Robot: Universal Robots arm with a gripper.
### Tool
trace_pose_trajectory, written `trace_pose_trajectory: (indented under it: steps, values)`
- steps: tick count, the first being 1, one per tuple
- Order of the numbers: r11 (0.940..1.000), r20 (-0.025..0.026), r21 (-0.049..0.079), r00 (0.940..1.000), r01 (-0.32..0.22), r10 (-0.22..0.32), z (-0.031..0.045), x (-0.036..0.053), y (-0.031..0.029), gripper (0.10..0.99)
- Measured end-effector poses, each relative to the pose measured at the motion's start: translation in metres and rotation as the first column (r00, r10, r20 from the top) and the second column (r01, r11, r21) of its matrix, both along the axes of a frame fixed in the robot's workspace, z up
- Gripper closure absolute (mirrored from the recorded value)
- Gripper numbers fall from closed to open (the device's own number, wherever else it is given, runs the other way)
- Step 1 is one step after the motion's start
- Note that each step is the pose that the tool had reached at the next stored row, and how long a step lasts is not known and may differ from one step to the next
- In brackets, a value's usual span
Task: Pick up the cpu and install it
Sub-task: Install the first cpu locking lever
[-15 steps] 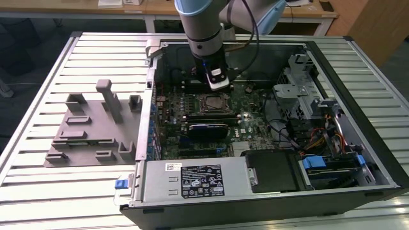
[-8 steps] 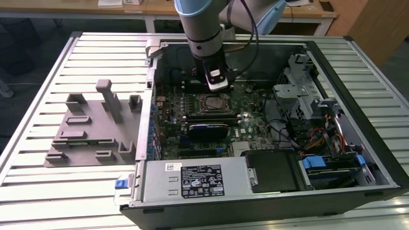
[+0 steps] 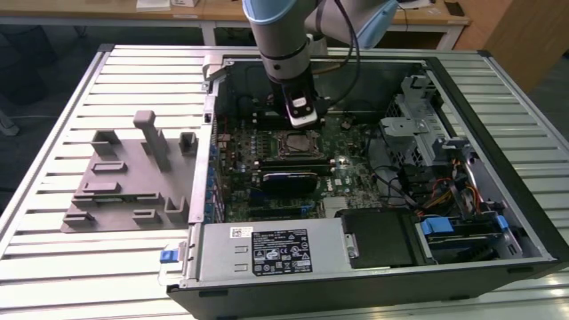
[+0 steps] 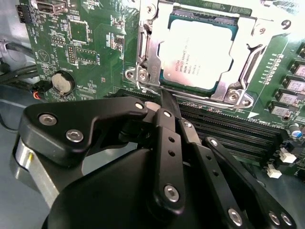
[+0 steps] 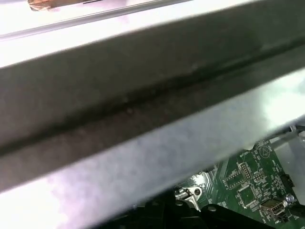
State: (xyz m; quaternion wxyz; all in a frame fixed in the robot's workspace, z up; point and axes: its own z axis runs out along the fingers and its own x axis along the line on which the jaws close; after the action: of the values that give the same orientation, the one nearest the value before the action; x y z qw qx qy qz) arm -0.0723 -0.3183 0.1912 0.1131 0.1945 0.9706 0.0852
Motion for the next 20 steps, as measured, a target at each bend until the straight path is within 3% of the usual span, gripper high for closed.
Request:
trace_pose_trajectory:
  steps: [5,8,11,20]
  values:
    - [1.0,-0.0001,0.001,1.0,0.0,0.0,-0.0001,0.0005,-0.0015,0.98]
    - [0.9998,-0.0001,0.019,1.0,0.0,0.0,-0.0001,0.0004,-0.0018,0.98]
    - [0.9998,0.0,0.02,1.0,0.001,-0.001,0.0015,0.0004,-0.0017,0.98]
    - [0.9998,0.0,0.019,1.0,0.001,-0.001,0.022,0.0004,-0.0018,0.98]
